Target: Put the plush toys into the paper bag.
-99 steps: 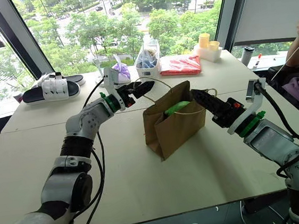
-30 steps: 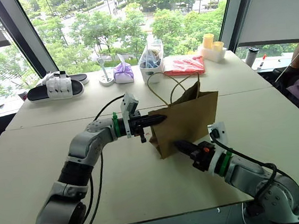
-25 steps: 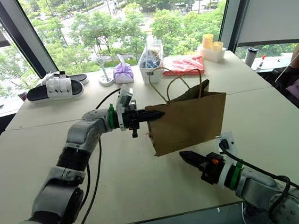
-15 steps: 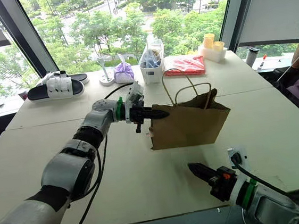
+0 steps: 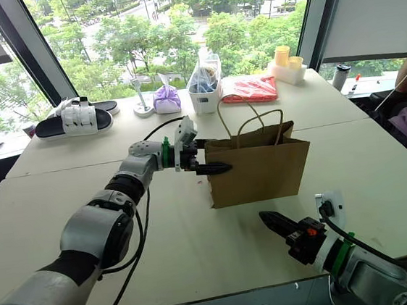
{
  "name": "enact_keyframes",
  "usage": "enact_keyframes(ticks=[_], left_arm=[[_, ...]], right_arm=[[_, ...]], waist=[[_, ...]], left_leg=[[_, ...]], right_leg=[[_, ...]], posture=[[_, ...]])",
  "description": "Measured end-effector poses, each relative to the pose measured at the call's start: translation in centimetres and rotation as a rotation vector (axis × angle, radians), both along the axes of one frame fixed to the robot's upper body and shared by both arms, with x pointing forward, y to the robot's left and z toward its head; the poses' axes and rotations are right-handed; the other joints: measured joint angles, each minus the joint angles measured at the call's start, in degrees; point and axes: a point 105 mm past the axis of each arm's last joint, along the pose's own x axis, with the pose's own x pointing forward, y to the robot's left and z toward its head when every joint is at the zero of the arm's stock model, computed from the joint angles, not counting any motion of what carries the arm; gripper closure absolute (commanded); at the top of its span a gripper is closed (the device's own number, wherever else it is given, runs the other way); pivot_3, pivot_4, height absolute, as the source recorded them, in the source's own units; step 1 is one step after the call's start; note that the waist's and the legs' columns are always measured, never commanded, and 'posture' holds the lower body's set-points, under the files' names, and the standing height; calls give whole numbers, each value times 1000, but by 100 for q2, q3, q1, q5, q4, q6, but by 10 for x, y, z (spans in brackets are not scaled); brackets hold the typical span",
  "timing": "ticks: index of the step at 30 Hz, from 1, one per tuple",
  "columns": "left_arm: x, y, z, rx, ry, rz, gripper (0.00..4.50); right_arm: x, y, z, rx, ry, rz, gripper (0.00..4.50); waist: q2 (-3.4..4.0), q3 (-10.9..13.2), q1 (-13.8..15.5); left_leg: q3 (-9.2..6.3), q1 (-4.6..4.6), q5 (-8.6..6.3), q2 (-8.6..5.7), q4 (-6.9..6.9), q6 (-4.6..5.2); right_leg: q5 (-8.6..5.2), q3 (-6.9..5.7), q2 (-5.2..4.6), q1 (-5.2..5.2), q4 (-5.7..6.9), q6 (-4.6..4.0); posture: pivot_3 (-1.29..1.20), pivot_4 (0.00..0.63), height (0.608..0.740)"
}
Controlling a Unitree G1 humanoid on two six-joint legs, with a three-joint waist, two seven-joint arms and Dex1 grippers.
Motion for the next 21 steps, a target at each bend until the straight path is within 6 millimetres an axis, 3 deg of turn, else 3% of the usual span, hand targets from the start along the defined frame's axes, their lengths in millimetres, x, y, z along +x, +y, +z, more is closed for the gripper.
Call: enact_keyframes(ticks=[4, 8, 10, 12, 15, 16, 21], left_arm=[[6, 28, 12, -22, 37, 47, 50], [4, 40, 25, -38, 51, 36, 50], [0, 60, 30, -56, 65, 64, 50], [-7, 82, 22, -72, 109, 139, 50], [-16, 95, 5, -91, 196, 223, 50], [-36, 111, -5, -128, 209, 315, 50], [-80, 138, -36, -127, 317, 522, 50]], right_arm=[[1, 0, -1, -21, -10, 1, 4500], [2, 2, 1, -19, -24, -4, 4500], [1, 1, 2, -17, -35, 0, 4500], [-1, -3, 0, -23, -28, -2, 4500], [0, -7, 0, -42, -34, 1, 4500], [2, -12, 3, -73, -54, 11, 4500], [6, -25, 1, -132, -40, 45, 4500]], waist=[[0, 0, -10], [-1, 0, 13], [6, -4, -48], [12, -7, -152], [1, 0, -110], [26, -15, -159], [20, -12, -94]], left_leg=[[0, 0, 0, 0, 0, 0], [-1, -1, 0, -1, 3, 0], [-3, 3, -1, 4, 0, 1], [-11, 10, -3, 11, -11, 6], [-14, 0, 1, 10, 0, -2], [-5, 17, -4, 16, -10, 5], [-12, 9, -3, 16, -8, 2]], right_leg=[[0, 0, 0, 0, 2, 0], [0, 0, 0, 1, 2, 0], [0, 2, 0, 0, 5, 0], [0, 2, 4, -5, 8, 0], [0, -1, 6, -6, 9, -2], [0, 21, -7, -4, 8, -1], [-1, 14, -4, -5, 6, -2]], posture=[[0, 150, 740], [0, 150, 740], [0, 150, 740], [0, 150, 740], [0, 150, 740], [0, 150, 740], [0, 150, 740]])
